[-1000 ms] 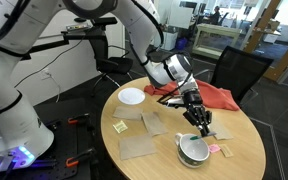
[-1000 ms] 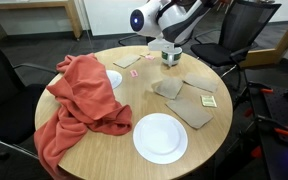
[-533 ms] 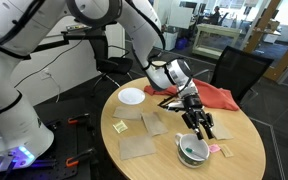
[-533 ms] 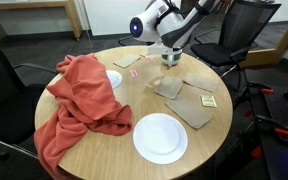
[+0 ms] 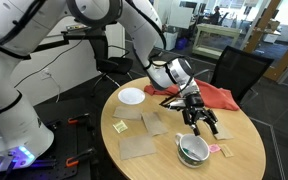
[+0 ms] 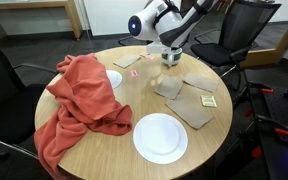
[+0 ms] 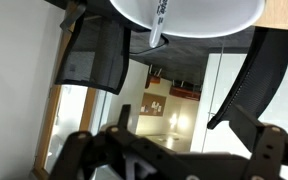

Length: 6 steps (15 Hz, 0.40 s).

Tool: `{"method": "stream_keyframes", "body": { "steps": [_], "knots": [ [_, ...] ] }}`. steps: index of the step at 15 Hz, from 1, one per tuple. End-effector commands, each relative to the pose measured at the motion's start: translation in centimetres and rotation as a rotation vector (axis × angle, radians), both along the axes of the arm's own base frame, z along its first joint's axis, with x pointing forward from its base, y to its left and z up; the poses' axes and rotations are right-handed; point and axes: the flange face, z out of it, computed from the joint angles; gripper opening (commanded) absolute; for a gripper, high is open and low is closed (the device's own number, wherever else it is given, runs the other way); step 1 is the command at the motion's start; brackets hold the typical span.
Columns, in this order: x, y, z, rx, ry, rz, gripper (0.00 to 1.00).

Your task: Pick up the green marker and put it in the green cup

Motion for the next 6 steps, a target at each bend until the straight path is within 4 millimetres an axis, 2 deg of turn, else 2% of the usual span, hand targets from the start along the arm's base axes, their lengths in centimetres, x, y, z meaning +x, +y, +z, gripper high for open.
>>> {"method": "stream_keyframes", "body": {
  "steps": [1,6],
  "knots": [
    [0.16,0.0,0.09,0.0,-0.002,-0.001,1.0],
    [0.29,-0.13,0.27,0.0,-0.007,-0.003,1.0]
  ]
}}
